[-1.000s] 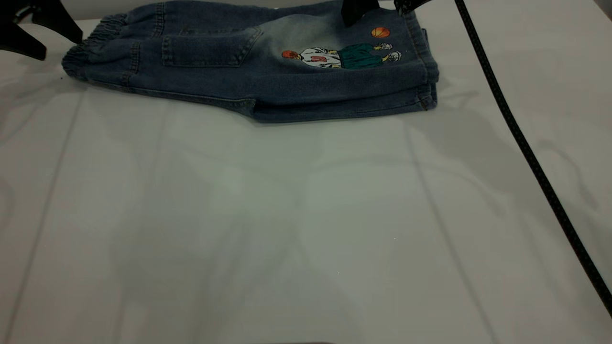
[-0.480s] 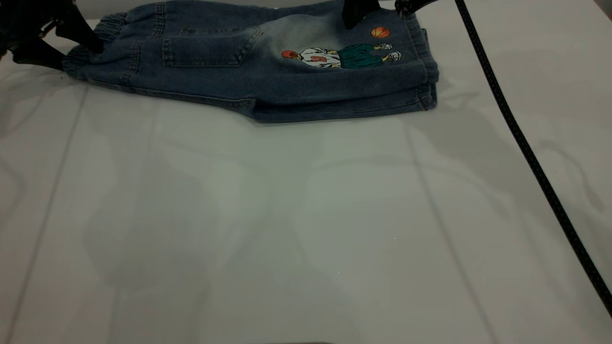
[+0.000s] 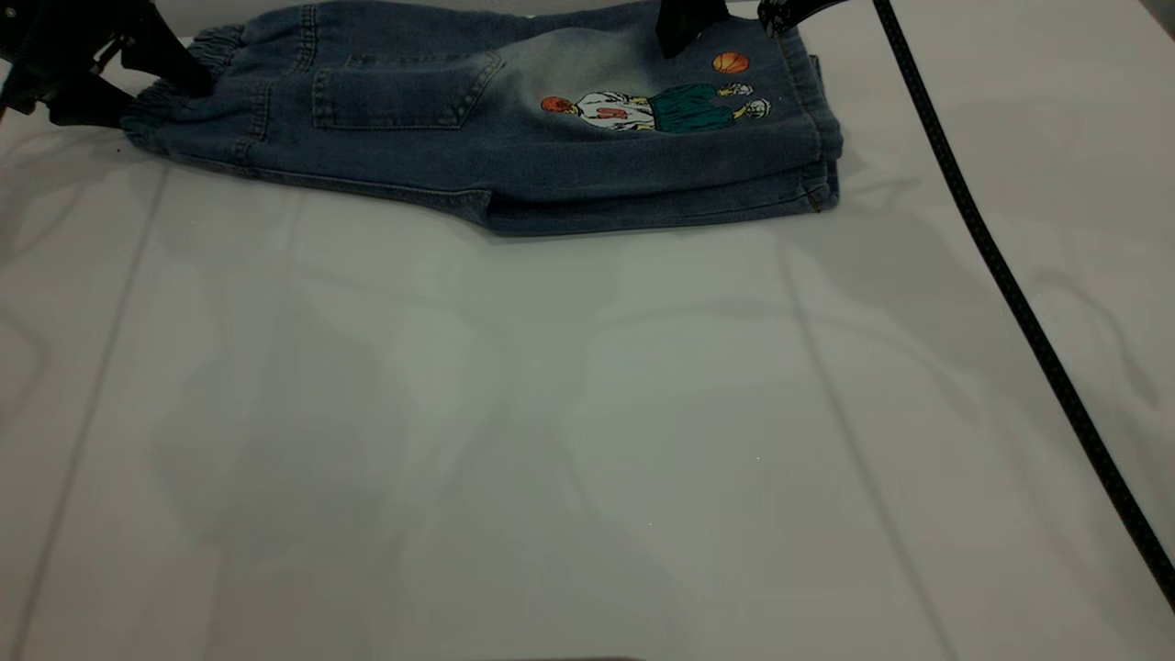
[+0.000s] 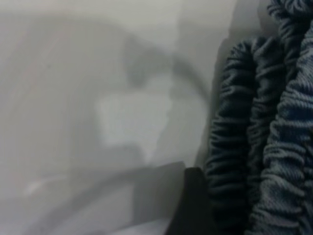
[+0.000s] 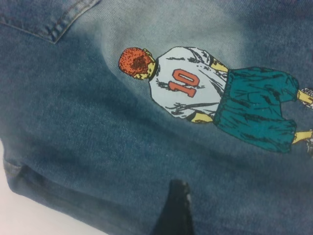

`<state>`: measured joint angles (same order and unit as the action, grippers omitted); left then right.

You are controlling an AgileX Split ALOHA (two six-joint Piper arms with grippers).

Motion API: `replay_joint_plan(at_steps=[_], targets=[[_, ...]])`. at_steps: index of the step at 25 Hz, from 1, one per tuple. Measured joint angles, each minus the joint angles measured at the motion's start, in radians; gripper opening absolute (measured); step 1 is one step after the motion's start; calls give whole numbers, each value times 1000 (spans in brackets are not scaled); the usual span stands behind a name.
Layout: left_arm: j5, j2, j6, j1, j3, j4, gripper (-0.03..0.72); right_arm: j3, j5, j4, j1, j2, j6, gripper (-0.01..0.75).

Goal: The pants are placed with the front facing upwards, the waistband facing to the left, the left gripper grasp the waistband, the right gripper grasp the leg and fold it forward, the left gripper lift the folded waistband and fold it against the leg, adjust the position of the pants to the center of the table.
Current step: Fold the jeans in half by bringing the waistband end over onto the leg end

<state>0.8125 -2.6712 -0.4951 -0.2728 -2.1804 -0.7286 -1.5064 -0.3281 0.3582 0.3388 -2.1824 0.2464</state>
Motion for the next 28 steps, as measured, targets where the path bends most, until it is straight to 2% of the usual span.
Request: replay_joint_plan(at_steps=[2,7,8,13,18,28], targets=[[-6,-1,0,2,0,0,454,-3,1,0,0,0,1,577],[-11,-4,-1,2,0,-1,108,-6,60,1,0,0,38,577],[-11,-4,-1,2,0,-1,69,-6,81,3,0,0,44,577],[-1,-4,-1,9,-1,6,48,-30,158,32,9,-12,68,577],[18,7,6,52,-2,75,48,-118,187,37,48,-91,78,577],[83,101,15,114,-2,181,48,-272,196,40,79,-308,79,576]])
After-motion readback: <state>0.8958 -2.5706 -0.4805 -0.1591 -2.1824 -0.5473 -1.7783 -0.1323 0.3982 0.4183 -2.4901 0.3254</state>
